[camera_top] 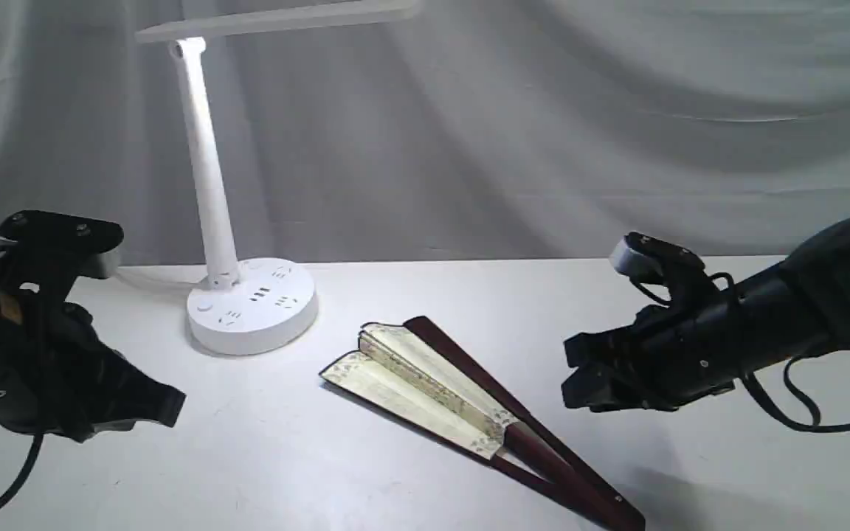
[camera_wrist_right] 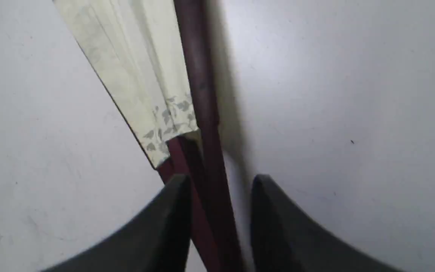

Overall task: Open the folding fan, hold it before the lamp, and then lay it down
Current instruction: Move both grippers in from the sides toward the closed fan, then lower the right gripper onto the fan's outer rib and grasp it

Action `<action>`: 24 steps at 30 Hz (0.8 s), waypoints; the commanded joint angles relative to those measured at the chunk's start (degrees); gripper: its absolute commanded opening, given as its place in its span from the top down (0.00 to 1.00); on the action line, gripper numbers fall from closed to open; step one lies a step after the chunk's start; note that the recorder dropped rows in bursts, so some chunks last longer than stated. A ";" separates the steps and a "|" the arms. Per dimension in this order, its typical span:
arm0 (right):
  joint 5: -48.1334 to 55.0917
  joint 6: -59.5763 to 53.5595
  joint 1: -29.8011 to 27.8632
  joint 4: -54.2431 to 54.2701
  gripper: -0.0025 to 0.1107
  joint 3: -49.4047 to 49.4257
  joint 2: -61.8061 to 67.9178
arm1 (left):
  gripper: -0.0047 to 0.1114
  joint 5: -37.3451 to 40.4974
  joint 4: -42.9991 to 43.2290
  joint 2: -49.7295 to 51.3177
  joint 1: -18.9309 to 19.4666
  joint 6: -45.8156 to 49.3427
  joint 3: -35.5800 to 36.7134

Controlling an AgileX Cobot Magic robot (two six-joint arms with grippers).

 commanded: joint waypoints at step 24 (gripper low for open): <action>-1.30 -8.07 0.18 17.75 0.67 -5.43 6.31 | 0.86 -0.88 -0.67 -0.21 -0.38 0.07 -0.39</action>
